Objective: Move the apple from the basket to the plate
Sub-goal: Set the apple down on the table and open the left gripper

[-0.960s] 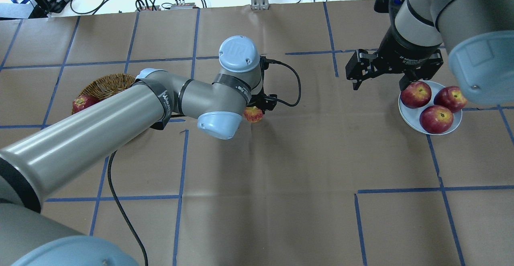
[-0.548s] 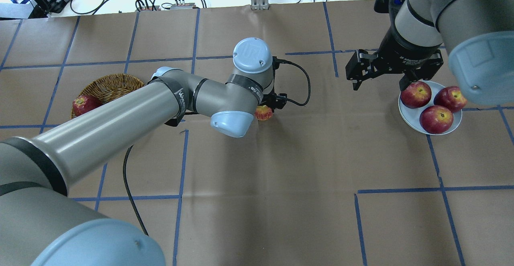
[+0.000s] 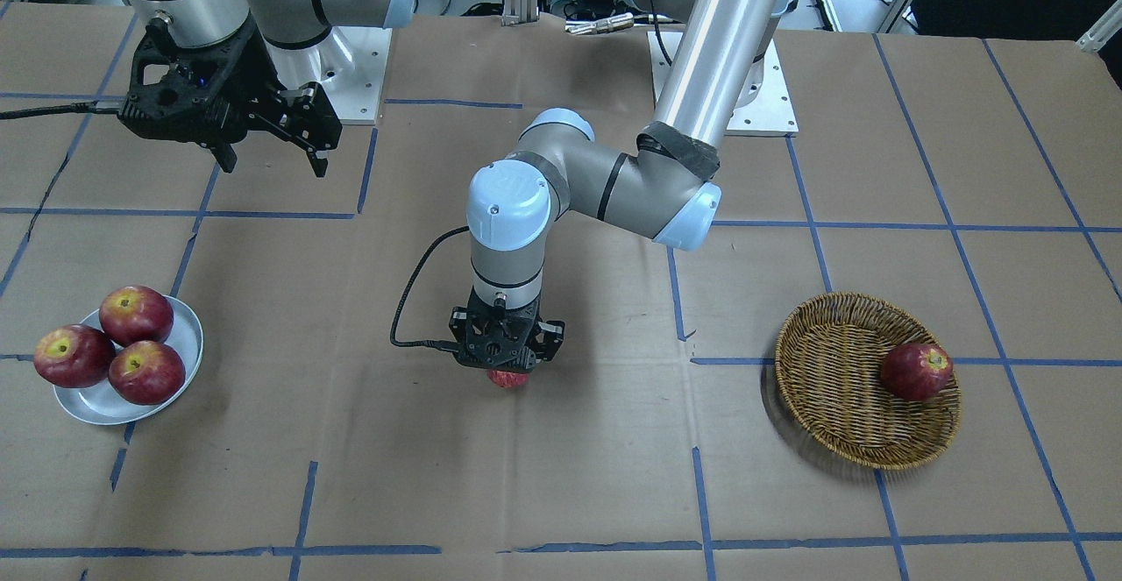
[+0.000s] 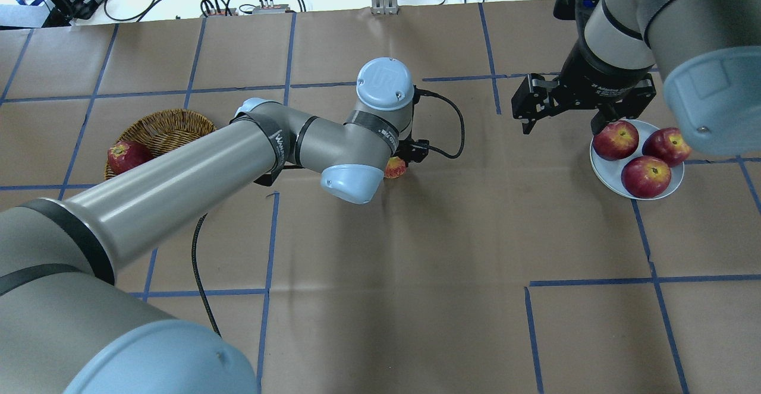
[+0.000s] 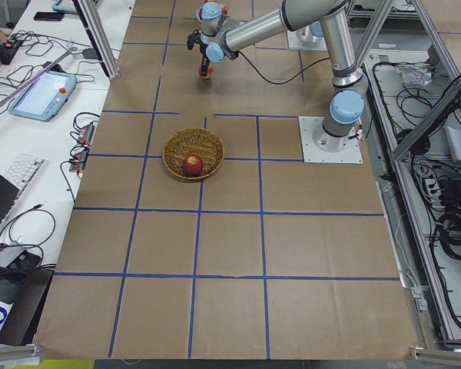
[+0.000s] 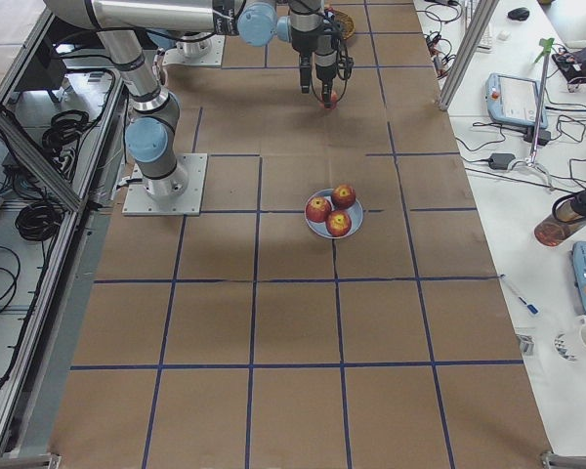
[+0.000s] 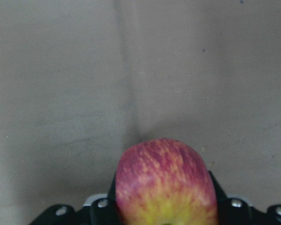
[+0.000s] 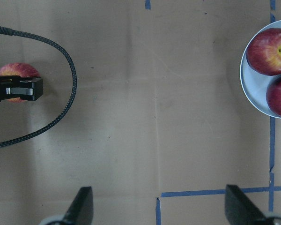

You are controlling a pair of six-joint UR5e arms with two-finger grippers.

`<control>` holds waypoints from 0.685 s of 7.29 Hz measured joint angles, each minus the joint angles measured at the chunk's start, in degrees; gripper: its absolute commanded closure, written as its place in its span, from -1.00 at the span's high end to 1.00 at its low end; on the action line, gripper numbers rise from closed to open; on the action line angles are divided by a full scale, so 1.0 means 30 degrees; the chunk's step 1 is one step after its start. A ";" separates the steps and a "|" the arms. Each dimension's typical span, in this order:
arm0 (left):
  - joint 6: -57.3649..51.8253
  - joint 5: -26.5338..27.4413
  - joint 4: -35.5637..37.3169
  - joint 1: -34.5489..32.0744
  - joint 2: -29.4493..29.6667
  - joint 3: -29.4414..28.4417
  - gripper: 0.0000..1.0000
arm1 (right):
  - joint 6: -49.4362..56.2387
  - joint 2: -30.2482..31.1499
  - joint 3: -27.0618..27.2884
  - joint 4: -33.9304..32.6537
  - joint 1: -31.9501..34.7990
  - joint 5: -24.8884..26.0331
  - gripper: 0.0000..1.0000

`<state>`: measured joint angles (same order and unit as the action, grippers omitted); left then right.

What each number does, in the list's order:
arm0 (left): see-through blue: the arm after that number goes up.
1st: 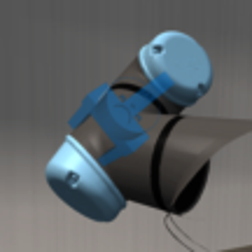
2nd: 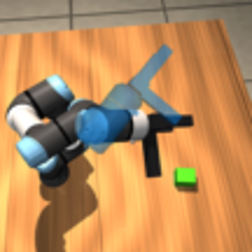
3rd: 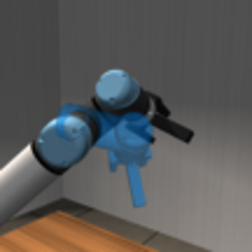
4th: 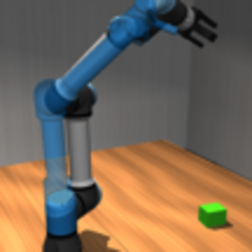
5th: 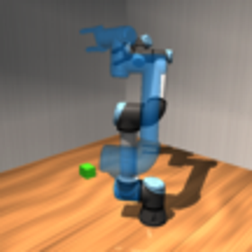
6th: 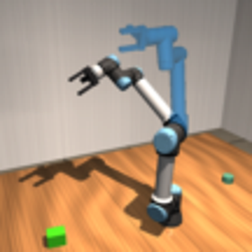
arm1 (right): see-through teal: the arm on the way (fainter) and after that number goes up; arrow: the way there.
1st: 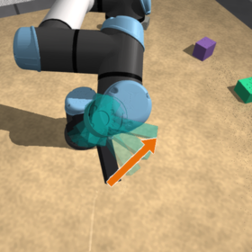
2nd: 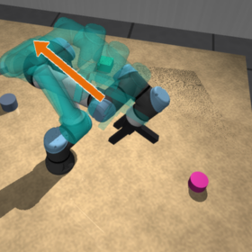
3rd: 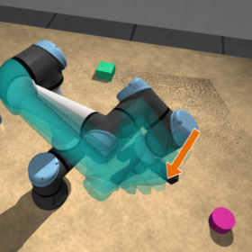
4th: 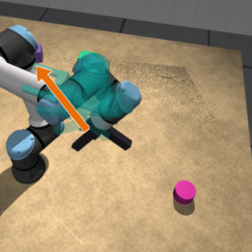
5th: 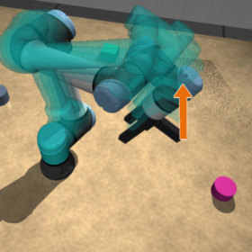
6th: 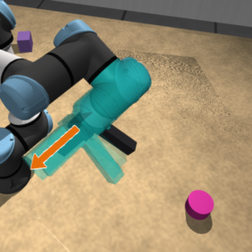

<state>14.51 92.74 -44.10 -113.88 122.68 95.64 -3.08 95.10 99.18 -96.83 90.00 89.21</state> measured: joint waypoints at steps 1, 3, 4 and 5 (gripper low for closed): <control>-0.0029 0.0015 -0.0005 -0.0001 0.0003 0.0023 0.36 | 0.0000 0.0000 -0.0005 -0.0005 0.0000 0.0000 1.00; -0.0065 0.0024 -0.0006 0.0014 0.0023 0.0011 0.70 | 0.0000 0.0000 -0.0012 -0.0007 -0.0001 0.0000 1.00; -0.0080 0.0018 -0.0007 0.0017 0.0028 0.0009 0.88 | 0.0000 -0.0001 -0.0013 -0.0008 0.0000 -0.0001 1.00; -0.0087 0.0006 -0.0002 0.0017 0.0009 0.0023 0.96 | 0.0000 0.0000 -0.0013 -0.0008 -0.0001 0.0000 1.00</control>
<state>14.25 92.76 -44.11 -113.82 122.71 95.71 -3.08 95.10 99.14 -96.86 90.00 89.21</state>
